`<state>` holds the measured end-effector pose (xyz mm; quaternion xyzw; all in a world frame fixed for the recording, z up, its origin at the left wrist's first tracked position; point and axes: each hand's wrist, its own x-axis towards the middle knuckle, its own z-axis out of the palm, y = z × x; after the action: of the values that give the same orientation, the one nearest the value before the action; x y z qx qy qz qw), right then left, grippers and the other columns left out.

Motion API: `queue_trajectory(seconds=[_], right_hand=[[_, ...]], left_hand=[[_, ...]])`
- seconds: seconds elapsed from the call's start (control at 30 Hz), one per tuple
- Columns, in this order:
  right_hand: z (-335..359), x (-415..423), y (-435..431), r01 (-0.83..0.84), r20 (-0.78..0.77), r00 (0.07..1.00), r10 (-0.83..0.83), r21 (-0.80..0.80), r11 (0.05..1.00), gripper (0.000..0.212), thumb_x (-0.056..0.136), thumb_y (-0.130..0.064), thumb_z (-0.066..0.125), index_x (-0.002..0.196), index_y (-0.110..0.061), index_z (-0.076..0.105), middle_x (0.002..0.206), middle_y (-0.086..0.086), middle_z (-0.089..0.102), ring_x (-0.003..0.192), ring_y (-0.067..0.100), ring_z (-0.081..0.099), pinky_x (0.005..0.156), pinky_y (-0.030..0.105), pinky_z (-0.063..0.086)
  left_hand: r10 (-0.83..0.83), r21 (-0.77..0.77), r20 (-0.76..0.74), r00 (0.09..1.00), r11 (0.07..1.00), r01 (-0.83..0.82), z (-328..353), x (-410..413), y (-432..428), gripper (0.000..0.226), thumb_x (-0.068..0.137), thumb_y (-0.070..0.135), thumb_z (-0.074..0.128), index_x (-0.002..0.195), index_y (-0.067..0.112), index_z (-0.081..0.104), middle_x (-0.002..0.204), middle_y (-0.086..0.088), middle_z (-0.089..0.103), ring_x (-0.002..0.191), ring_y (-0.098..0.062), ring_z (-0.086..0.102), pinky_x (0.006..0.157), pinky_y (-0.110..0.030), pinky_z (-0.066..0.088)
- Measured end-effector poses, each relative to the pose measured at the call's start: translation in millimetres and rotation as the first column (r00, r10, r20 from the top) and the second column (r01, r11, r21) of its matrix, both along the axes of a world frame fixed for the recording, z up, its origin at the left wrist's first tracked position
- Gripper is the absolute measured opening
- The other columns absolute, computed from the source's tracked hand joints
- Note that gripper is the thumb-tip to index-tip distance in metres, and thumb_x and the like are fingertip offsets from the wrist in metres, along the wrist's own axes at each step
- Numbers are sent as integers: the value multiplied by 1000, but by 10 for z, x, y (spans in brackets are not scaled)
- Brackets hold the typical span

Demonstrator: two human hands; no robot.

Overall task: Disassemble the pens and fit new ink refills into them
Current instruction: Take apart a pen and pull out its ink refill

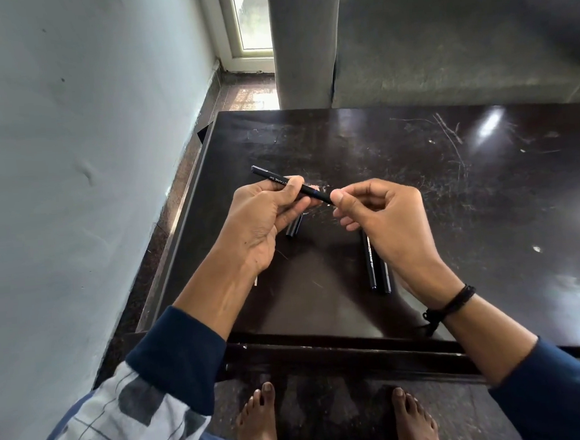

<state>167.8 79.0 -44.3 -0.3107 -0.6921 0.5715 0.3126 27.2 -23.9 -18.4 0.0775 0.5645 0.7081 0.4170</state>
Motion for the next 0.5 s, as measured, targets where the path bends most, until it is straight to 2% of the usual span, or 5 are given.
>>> queue_trajectory(seconds=[0.17, 0.3, 0.4, 0.5], right_hand=[[-44, -9, -14, 2, 63, 998, -5, 54, 999, 17, 83, -12, 85, 80, -25, 73, 67, -1, 74, 60, 12, 68, 65, 30, 56], [-16, -1, -4, 20, 38, 999, -24, 98, 995, 17, 80, -26, 88, 86, -28, 72, 74, -2, 75, 69, 19, 71, 70, 35, 58], [1, 3, -10, 34, 10, 999, -35, 61, 998, 13, 86, -38, 81, 91, -26, 76, 76, 0, 77, 73, 20, 75, 71, 36, 61], [-22, -7, -13, 12, 24, 1000, -13, 41, 999, 9, 92, -27, 77, 83, -27, 76, 73, -1, 77, 68, 16, 74, 67, 29, 58]], left_hand=[[-17, -16, -3, 1000, 1000, 17, -42, 63, 12, 9, 93, 2, 67, 92, -5, 72, 85, -16, 77, 80, -27, 77, 70, -20, 60], [-13, -4, -1, 1000, 1000, 13, -19, 34, 6, 9, 93, 3, 67, 94, -5, 71, 85, -15, 78, 77, -25, 77, 68, -19, 59], [-3, -3, 0, 1000, 1000, 3, -2, 22, 1, 10, 93, 2, 67, 95, -6, 71, 89, -18, 77, 79, -27, 77, 68, -19, 60], [-3, -10, 4, 1000, 1000, 3, -13, 34, 1, 11, 93, 2, 67, 97, -7, 71, 92, -19, 77, 81, -28, 77, 69, -20, 60]])
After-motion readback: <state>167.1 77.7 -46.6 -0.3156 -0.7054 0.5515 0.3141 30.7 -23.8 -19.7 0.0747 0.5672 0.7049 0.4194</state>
